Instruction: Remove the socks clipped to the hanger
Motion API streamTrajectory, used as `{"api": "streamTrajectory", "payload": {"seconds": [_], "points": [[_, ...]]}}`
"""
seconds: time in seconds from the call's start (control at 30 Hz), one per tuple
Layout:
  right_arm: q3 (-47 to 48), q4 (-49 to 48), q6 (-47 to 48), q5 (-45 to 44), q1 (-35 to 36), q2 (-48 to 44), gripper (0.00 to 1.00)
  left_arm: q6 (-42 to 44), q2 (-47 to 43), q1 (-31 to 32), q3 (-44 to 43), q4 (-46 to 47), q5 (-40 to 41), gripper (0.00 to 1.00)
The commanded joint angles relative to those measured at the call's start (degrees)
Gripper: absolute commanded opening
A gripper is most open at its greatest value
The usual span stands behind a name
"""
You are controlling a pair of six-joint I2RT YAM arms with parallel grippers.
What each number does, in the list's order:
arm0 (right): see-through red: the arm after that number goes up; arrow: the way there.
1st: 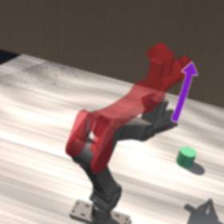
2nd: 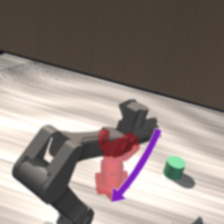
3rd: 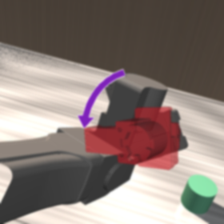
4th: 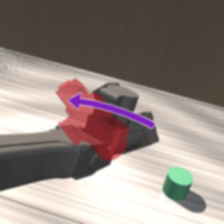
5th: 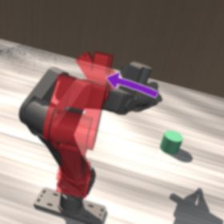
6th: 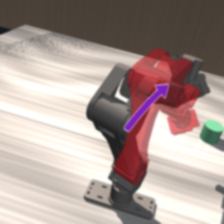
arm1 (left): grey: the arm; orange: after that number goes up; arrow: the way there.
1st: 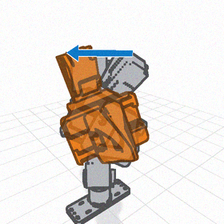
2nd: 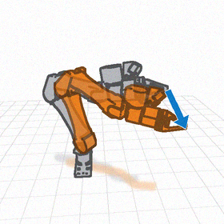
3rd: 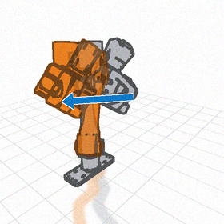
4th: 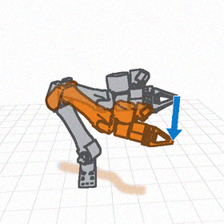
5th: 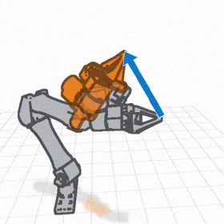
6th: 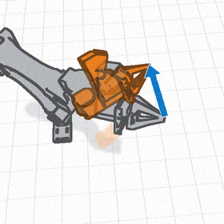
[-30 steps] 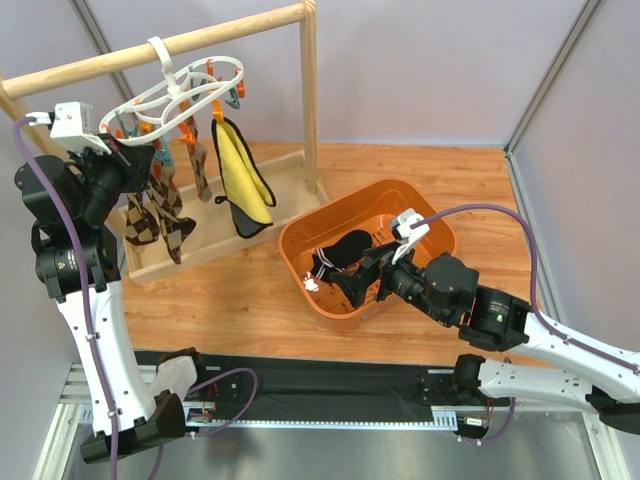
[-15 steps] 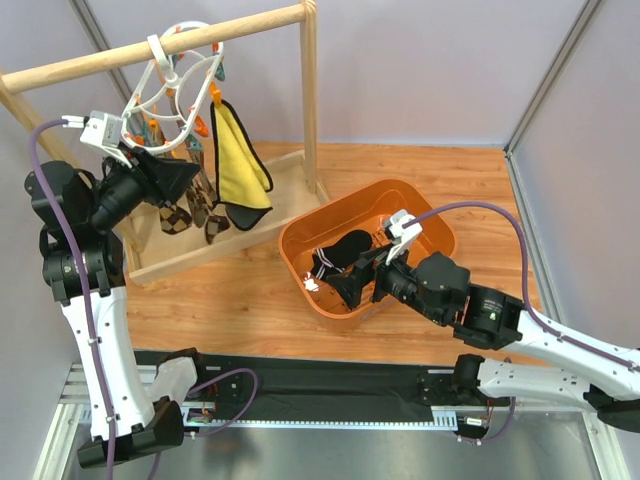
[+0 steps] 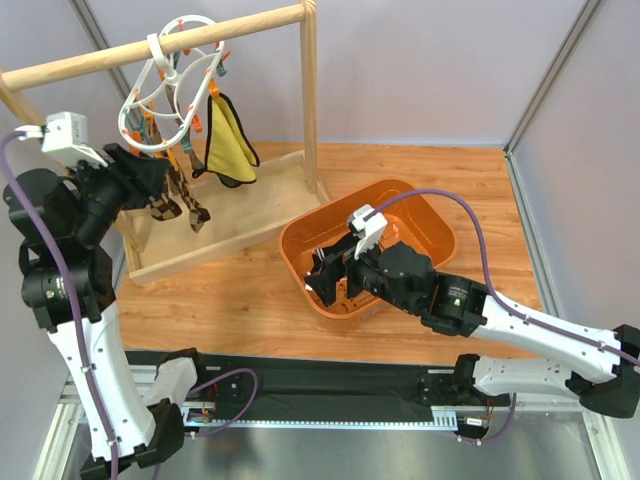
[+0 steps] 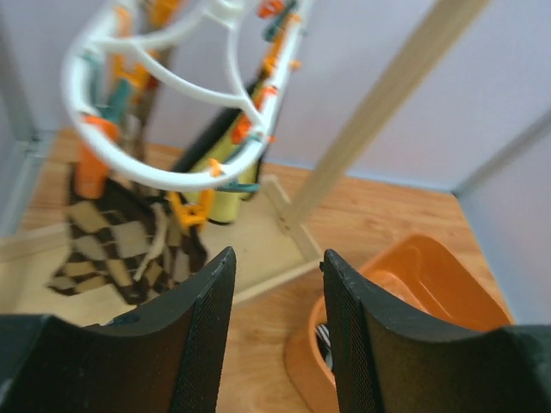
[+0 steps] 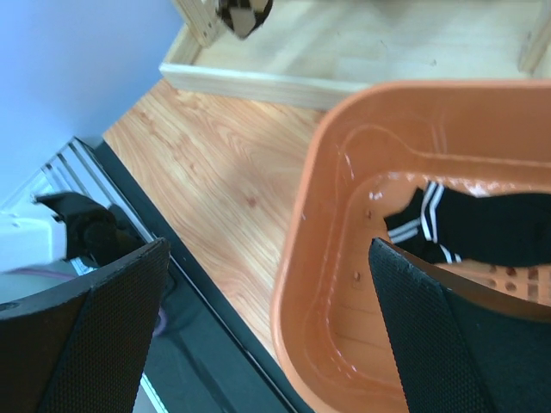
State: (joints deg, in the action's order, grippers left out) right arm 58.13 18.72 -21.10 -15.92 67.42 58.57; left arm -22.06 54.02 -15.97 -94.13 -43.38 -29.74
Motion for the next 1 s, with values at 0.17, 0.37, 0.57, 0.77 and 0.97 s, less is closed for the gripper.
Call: {"api": "streamTrajectory", "payload": {"seconds": [0.17, 0.37, 0.57, 0.77, 0.97], "points": [[14.3, -7.0, 3.3, -0.1, 0.1, 11.5, 0.98, -0.3, 4.8, -0.1, -9.9, -12.7, 23.2, 0.52], [20.7, -16.1, 11.4, 0.5, 0.0, 21.4, 0.98, -8.3, 0.5, -3.5, 2.6, -8.1, 27.1, 0.58], [32.3, -17.0, 20.9, 5.0, -0.5, 35.5, 0.96, -12.5, -5.6, -3.9, 16.6, 2.0, 23.3, 0.56], [44.3, -16.3, 26.2, 9.5, -2.6, 46.1, 0.93, -18.5, -9.4, -4.0, 31.7, 8.6, 21.1, 0.56], [53.4, -15.3, 27.9, 17.9, -7.0, 53.5, 0.95, -20.2, -9.2, -4.0, 39.5, 10.9, 23.4, 0.55]]}}
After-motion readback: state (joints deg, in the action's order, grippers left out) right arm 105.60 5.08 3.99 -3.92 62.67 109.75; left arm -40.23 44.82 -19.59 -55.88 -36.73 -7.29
